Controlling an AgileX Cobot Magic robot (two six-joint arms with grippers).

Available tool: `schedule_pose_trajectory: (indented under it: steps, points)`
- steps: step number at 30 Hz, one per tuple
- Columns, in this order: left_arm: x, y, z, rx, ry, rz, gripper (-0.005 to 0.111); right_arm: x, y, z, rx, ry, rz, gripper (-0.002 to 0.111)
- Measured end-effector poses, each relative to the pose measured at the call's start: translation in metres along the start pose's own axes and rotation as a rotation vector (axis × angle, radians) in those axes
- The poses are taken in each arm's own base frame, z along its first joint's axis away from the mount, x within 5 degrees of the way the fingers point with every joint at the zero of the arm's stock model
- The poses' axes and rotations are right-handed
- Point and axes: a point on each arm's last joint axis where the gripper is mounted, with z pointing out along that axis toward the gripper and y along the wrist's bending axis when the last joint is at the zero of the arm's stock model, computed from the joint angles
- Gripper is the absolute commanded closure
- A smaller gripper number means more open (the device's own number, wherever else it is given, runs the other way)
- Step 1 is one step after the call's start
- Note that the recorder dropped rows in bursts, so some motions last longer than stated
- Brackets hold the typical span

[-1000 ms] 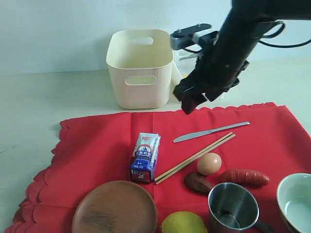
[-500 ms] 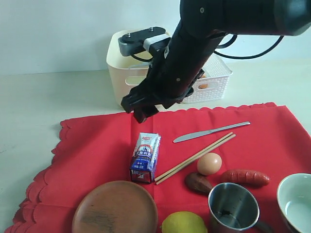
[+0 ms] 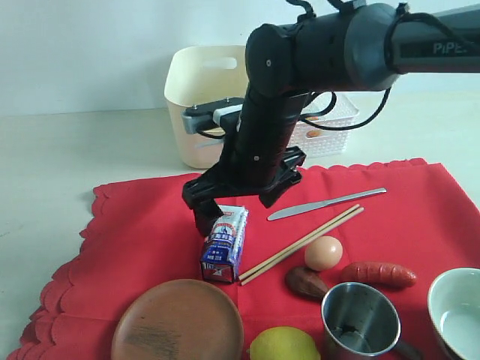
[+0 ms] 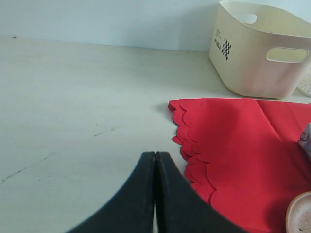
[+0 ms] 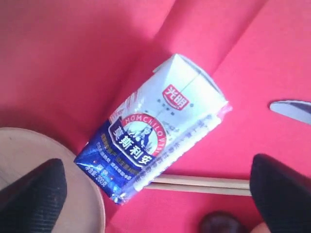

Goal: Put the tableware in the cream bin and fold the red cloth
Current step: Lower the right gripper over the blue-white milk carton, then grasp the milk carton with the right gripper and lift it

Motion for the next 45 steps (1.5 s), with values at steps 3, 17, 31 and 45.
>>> schedule_pose_trajectory:
  steps: [3,17,31,45]
  points:
    - [0.0,0.0,0.0,0.0,0.0,0.0,0.107,-0.002,0.0,0.015,-0.011,0.047,0.035,0.011]
    - [0.0,0.0,0.0,0.0,0.0,0.0,0.107,-0.013,0.011,0.063,-0.027,0.108,0.065,0.033]
    - [0.0,0.0,0.0,0.0,0.0,0.0,0.107,-0.017,0.008,0.066,0.001,0.066,0.048,0.108]
    - [0.0,0.0,0.0,0.0,0.0,0.0,0.107,-0.027,0.019,-0.031,0.0,-0.204,-0.005,0.108]
